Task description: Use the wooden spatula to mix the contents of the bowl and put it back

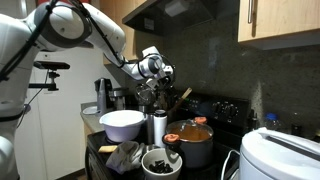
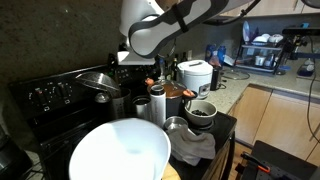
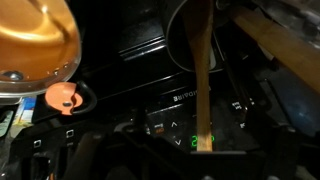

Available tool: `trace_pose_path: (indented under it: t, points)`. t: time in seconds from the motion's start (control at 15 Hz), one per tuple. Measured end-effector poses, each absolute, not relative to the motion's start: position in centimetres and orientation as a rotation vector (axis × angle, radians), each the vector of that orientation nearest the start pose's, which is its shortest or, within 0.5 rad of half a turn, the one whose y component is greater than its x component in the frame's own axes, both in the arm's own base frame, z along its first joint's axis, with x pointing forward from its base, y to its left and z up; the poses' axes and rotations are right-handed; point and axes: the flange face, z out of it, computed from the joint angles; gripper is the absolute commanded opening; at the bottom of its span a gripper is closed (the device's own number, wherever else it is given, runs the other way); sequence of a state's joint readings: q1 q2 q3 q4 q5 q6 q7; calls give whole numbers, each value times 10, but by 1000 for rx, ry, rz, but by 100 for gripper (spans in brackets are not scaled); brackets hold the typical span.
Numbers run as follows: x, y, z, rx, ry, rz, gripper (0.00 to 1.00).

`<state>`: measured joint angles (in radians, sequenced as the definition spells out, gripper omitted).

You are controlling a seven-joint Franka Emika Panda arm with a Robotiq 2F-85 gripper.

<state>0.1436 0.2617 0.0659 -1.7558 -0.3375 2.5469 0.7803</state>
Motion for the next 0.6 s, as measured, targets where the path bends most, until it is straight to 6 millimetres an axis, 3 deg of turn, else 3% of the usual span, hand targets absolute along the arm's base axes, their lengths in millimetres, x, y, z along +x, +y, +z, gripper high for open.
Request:
trace_pose_path:
  t: [0.6]
  points:
    - [704,147,450,-2928,546,-961,100]
